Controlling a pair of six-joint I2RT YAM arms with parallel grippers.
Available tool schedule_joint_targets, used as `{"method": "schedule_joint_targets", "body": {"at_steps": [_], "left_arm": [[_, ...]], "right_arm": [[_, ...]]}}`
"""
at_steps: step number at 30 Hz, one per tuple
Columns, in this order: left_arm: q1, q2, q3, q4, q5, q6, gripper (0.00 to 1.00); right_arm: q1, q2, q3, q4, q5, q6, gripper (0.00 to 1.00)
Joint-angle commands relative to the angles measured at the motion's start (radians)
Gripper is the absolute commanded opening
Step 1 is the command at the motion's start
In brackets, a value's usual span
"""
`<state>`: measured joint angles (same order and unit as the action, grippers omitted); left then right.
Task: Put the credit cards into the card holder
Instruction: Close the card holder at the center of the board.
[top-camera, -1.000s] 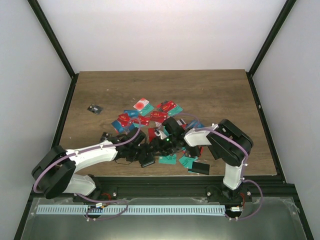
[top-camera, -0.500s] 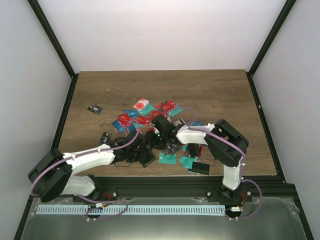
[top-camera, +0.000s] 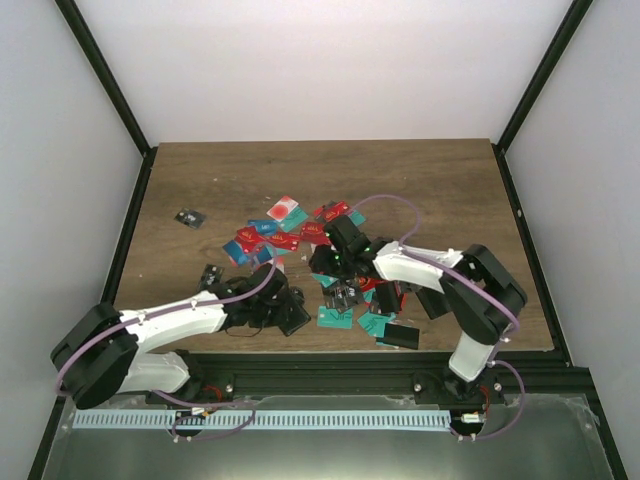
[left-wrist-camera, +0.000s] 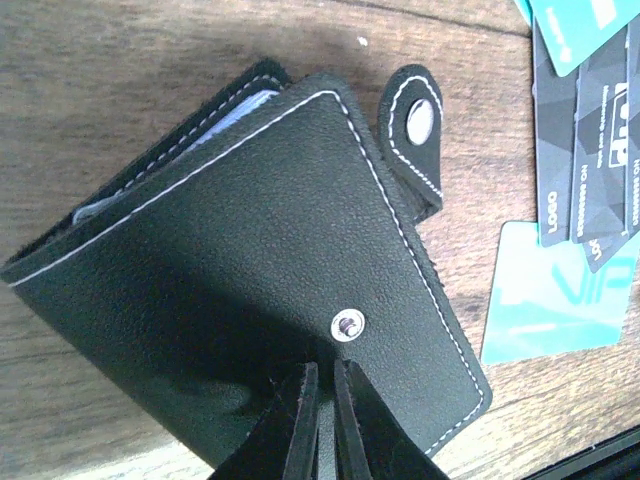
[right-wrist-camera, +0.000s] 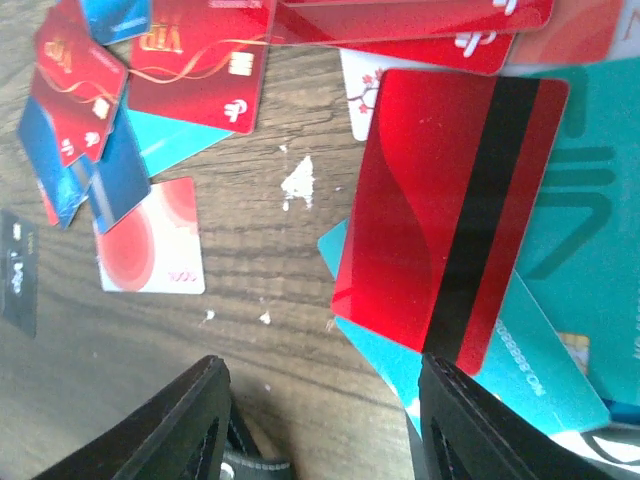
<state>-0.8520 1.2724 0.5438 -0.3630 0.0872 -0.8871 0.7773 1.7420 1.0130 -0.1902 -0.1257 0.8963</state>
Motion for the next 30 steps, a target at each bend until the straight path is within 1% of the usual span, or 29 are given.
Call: {"method": "schedule_joint_targets", "body": {"at_steps": [1,5,8,12,20,25,30], "left_arm": [[-0.013,-0.004,-0.021,-0.167,0.011,0.013,0.09],[-0.013,-0.011,-0.004,-0.165,0.01,0.01,0.09],[-0.014,-0.013,0.003,-0.162,0.01,0.01,0.09],[-0.014,-0.017,0.004,-0.162,0.002,0.01,0.09],[-0.014,-0.036,-0.002,-0.16,-0.002,0.005,0.09],[-0.015,-0.011,0.013,-0.158,-0.007,0.01,0.09],[-0.014,0.008,0.036,-0.151,-0.01,0.001,0.09]], "right_arm": [[-0.004,-0.101,-0.034,-0.061,-0.022,-0.149,0.53],[-0.004,-0.164,-0.057,-0.088,-0.084,-0.231,0.53],[-0.004,-0.169,-0.035,-0.135,-0.137,-0.284,0.53],[-0.002,-0.122,0.014,-0.191,-0.199,-0.306,0.52],[0.039,-0.009,0.082,-0.197,-0.316,-0.36,0.52],[0.073,0.047,0.161,-0.241,-0.322,-0.405,0.57],[0.088,0.093,0.222,-0.284,-0.296,-0.427,0.58]]}}
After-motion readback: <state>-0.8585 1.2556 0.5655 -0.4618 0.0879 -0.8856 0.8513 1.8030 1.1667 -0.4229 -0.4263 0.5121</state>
